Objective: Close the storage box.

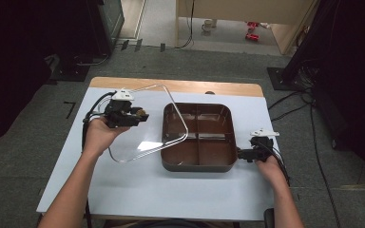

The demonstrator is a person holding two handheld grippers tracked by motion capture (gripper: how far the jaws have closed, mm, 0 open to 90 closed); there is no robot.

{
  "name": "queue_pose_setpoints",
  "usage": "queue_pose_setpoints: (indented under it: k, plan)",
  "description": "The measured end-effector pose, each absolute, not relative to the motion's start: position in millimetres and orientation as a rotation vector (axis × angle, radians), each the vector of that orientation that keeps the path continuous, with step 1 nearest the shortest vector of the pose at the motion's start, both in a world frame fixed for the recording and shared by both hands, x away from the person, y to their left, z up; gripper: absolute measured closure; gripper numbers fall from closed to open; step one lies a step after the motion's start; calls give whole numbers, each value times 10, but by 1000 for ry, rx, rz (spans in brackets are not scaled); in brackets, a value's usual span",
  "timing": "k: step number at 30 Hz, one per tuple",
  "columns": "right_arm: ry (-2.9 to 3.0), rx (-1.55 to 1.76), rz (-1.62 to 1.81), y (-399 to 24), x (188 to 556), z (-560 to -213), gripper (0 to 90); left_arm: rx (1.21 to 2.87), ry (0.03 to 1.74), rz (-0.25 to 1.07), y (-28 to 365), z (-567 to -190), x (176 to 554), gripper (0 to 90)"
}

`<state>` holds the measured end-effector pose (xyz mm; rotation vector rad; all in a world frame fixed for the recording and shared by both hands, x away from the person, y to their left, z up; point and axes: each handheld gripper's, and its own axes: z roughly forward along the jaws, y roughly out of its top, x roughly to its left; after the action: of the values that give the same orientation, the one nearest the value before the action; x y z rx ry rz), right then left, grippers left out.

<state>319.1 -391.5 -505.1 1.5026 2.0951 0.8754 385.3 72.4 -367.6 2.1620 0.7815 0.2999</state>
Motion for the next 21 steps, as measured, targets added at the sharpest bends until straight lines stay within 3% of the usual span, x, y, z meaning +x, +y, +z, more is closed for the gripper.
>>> queue_pose_setpoints:
  k: [21]
  plan:
    - [2093, 1506, 877, -3912, 3189, -5051, 0, 2279, 433, 140, -332, -3758, 3942, 595]
